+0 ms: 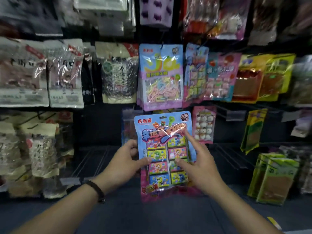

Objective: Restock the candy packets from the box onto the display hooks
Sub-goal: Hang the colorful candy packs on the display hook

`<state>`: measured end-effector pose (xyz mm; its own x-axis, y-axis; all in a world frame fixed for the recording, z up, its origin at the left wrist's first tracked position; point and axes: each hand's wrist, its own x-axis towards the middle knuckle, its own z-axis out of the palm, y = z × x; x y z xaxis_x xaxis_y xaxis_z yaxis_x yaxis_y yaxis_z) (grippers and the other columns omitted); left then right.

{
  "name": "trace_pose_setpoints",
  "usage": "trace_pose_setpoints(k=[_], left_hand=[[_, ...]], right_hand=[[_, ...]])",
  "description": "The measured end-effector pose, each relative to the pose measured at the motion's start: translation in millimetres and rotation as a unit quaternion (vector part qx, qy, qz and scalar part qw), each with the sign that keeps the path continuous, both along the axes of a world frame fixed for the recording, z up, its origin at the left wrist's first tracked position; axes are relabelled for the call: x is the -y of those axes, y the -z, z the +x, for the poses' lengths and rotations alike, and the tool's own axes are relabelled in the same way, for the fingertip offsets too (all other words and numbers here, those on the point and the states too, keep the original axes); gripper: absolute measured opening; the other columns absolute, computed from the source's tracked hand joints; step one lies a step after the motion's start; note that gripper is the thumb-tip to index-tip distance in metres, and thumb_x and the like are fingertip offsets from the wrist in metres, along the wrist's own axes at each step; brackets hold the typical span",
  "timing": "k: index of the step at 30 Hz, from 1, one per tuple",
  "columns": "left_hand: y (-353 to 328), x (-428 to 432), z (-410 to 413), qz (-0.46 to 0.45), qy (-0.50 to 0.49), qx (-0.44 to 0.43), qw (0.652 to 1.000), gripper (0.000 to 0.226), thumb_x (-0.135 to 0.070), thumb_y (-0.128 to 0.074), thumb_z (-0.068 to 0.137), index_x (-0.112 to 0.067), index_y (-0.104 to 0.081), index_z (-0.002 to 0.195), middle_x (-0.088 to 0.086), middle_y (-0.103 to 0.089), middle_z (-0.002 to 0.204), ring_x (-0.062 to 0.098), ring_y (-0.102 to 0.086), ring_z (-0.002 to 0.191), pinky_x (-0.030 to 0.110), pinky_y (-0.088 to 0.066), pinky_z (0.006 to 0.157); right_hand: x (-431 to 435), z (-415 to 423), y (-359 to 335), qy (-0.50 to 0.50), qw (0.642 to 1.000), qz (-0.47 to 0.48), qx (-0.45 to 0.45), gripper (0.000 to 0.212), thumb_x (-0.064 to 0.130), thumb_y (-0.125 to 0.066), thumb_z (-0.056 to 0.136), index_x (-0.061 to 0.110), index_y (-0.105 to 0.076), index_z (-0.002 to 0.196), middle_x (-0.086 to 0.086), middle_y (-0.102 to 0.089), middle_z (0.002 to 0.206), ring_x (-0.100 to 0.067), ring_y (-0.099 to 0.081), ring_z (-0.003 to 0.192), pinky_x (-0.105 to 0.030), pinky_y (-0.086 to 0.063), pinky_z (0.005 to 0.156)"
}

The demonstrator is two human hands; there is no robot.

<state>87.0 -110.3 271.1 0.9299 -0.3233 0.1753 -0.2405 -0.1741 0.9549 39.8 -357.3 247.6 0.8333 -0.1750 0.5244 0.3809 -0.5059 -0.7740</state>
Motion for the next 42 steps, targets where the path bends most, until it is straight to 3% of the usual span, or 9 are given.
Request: trace_pose_setpoints(k=[7,11,16,18,19,21,24,37,42], left_hand=[[-90.2,60.4,36.9,-0.030,0.011,0.181,0.983,0.094,-0.006,-0.088,0.081,-0.042,-0.033,0.148,-0.013,-0.073,0.128,0.002,-0.074,0.108,0.039,-0.064,0.088],[-139.8,96.2,56.3,0.011,0.024,0.299,0.954,0.132,-0.007,-0.088,0.082,-0.067,0.004,0.154,-0.036,-0.031,0.158,-0.005,-0.044,0.139,0.021,-0.061,0.086],[-190.5,136.1,88.2,0.136,-0.010,0.371,0.919,0.121,-0.018,-0.092,0.078,-0.052,-0.011,0.162,-0.021,-0.022,0.169,0.009,-0.028,0.155,0.019,-0.040,0.110],[-208.9,148.2,101.6,0.152,0.000,0.362,0.920,0.122,-0.019,-0.095,0.074,-0.046,-0.017,0.164,-0.014,-0.029,0.169,0.017,-0.032,0.154,0.021,-0.034,0.113],[-217.9,153.1,106.8,0.158,0.005,0.355,0.922,0.123,-0.018,-0.096,0.073,-0.045,-0.017,0.164,-0.012,-0.029,0.169,0.024,-0.039,0.151,0.029,-0.040,0.116],[-235.0,161.7,114.1,0.176,0.007,0.348,0.921,0.124,-0.016,-0.095,0.074,-0.044,-0.015,0.164,-0.009,-0.030,0.169,0.040,-0.051,0.139,0.044,-0.058,0.102],[-253.7,174.9,125.3,0.211,-0.013,0.361,0.908,0.125,-0.017,-0.095,0.074,-0.041,-0.013,0.166,-0.003,-0.034,0.169,0.045,-0.055,0.130,0.034,-0.063,0.079],[-275.9,197.0,158.9,0.247,-0.024,0.272,0.930,0.128,-0.009,-0.095,0.073,-0.032,-0.011,0.167,0.002,-0.029,0.169,0.026,-0.063,0.094,0.020,-0.051,0.045],[-281.8,197.4,161.9,0.276,-0.060,0.283,0.917,0.126,-0.014,-0.098,0.068,-0.033,-0.022,0.166,0.006,-0.033,0.168,0.036,-0.059,0.131,0.036,-0.064,0.077]], right_hand=[[46.6,30.0,-99.5,0.053,0.997,-0.033,0.047,0.093,0.027,-0.082,0.090,0.072,-0.028,0.150,0.011,-0.038,0.153,-0.017,-0.036,0.149,-0.042,-0.043,0.112],[74.0,48.7,-145.6,0.080,0.994,-0.034,0.071,0.090,0.032,-0.081,0.091,0.065,-0.028,0.155,0.011,-0.032,0.160,-0.018,-0.032,0.152,-0.040,-0.038,0.114],[105.6,71.3,-186.9,0.109,0.989,-0.059,0.086,0.089,0.031,-0.080,0.093,0.055,-0.027,0.160,0.004,-0.028,0.163,0.004,-0.052,0.114,-0.006,-0.049,0.079],[115.0,82.5,-201.8,0.128,0.986,-0.067,0.089,0.092,0.032,-0.081,0.092,0.054,-0.025,0.162,0.001,-0.030,0.160,-0.002,-0.037,0.131,-0.013,-0.052,0.077],[118.8,88.0,-209.1,0.142,0.983,-0.066,0.091,0.094,0.033,-0.082,0.090,0.056,-0.025,0.161,-0.001,-0.031,0.158,-0.002,-0.037,0.094,-0.021,-0.052,0.091],[127.0,99.7,-221.9,0.162,0.982,-0.058,0.083,0.096,0.033,-0.085,0.086,0.057,-0.028,0.159,-0.003,-0.034,0.154,-0.022,-0.059,0.118,-0.041,-0.054,0.103],[138.5,113.9,-235.9,0.160,0.983,-0.046,0.076,0.096,0.029,-0.085,0.085,0.055,-0.029,0.159,0.000,-0.032,0.151,-0.022,-0.070,0.076,-0.038,-0.064,0.076],[154.3,147.1,-252.2,0.138,0.988,-0.062,0.033,0.096,0.031,-0.080,0.082,0.053,-0.029,0.160,-0.002,-0.020,0.166,-0.013,-0.069,0.076,-0.033,-0.061,0.064],[154.0,170.8,-252.9,0.154,0.986,-0.068,-0.017,0.097,0.029,-0.078,0.089,0.051,-0.020,0.164,-0.011,-0.012,0.168,-0.015,-0.063,0.078,-0.025,-0.049,0.058]])
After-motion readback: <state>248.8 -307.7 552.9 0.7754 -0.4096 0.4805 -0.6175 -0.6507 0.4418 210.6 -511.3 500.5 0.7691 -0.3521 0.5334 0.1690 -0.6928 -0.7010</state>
